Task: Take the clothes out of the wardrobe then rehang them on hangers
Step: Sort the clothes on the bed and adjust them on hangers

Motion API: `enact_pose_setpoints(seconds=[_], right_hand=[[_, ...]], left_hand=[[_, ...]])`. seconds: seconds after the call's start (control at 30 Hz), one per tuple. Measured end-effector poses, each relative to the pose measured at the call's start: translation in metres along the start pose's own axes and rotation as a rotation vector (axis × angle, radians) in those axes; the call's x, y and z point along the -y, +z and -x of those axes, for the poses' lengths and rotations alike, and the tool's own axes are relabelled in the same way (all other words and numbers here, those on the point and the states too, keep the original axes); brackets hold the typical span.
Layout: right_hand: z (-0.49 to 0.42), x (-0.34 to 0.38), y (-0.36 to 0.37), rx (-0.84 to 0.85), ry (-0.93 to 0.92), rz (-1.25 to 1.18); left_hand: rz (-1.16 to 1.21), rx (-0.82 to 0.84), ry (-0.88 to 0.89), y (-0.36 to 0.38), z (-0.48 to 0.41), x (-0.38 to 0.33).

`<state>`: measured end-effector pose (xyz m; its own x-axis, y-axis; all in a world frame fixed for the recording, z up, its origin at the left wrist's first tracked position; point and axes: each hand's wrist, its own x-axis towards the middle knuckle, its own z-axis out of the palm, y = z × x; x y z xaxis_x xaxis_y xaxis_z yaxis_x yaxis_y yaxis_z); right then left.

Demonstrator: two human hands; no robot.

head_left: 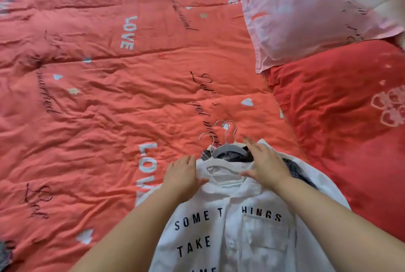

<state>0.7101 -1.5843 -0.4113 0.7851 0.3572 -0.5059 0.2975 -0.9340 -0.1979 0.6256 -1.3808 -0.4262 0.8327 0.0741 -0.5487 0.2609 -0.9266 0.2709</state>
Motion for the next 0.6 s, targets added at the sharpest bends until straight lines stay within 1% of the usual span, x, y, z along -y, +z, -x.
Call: enact_pose_setpoints(seconds=[0.17,0.3,0.5,0.6], right_hand=[[-0.039,-0.023,0.025,0.085,-0.052,0.028],[-0.054,-0.031,0.038,0.140,-0.076,0.075],[-0.056,-0.027,0.037,0.111,-0.107,0.089],[-0.050,-0.025,0.036,0.078,-0.127,0.064]], left_hand=[[-0.026,0.045,-0.049,0.030,-0.036,-0.002],[0.000,0.006,-0.094,0.046,-0.050,-0.001],[0.025,-0.071,-0.114,0.054,-0.051,-0.002],[0.094,-0.063,-0.117,0.052,-0.044,-0.003]])
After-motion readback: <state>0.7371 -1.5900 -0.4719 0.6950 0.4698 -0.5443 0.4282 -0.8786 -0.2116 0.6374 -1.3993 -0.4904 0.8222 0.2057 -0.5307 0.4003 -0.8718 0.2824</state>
